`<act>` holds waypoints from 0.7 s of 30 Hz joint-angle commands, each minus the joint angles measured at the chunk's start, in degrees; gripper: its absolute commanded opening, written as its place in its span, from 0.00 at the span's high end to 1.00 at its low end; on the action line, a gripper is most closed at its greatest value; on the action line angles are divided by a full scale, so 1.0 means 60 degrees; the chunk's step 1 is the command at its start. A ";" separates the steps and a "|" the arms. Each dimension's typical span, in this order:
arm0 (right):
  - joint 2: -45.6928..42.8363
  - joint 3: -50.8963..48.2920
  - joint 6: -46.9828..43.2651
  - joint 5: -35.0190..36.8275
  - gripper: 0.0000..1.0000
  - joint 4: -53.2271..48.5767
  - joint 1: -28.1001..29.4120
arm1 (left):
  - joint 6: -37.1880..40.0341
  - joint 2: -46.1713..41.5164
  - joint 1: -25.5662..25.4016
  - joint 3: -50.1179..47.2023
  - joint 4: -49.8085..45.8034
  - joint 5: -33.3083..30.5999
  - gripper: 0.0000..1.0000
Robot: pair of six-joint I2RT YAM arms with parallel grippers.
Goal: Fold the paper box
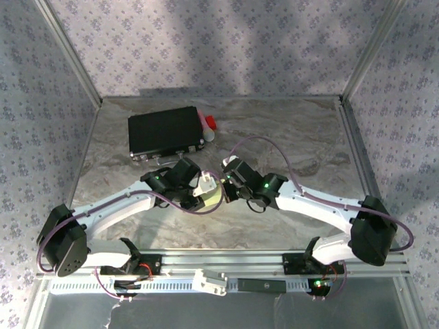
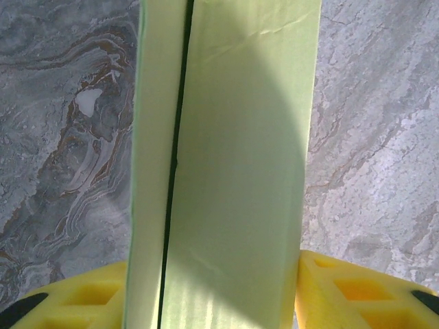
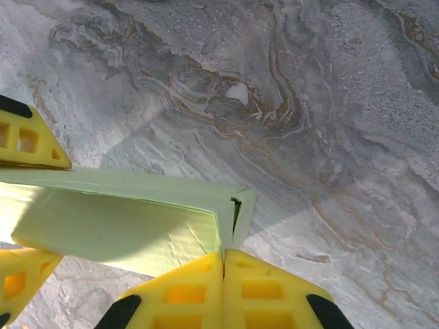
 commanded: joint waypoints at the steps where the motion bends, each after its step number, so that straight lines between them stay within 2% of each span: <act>1: 0.0263 0.0259 0.0856 0.0197 1.00 0.0058 0.0175 | -0.0094 0.0114 0.0100 0.0177 0.0168 -0.0060 0.50; 6: 0.0416 0.0298 0.1380 0.0309 1.00 0.0188 0.0241 | -0.0109 0.0160 0.0146 0.0158 0.0167 -0.0057 0.50; 14: 0.0577 0.0113 0.1355 0.1033 1.00 0.0182 0.0415 | -0.0153 0.0087 0.0305 0.0188 0.0222 -0.0016 0.49; 18: 0.0535 0.0059 0.1353 0.1185 1.00 0.0153 0.0438 | -0.0632 -0.0515 0.0312 0.0134 0.0506 -0.0140 0.40; 21: 0.0550 0.0147 0.1328 0.1201 1.00 0.0122 0.0449 | -0.1367 -0.1515 0.0307 -0.0147 0.1049 0.0091 0.32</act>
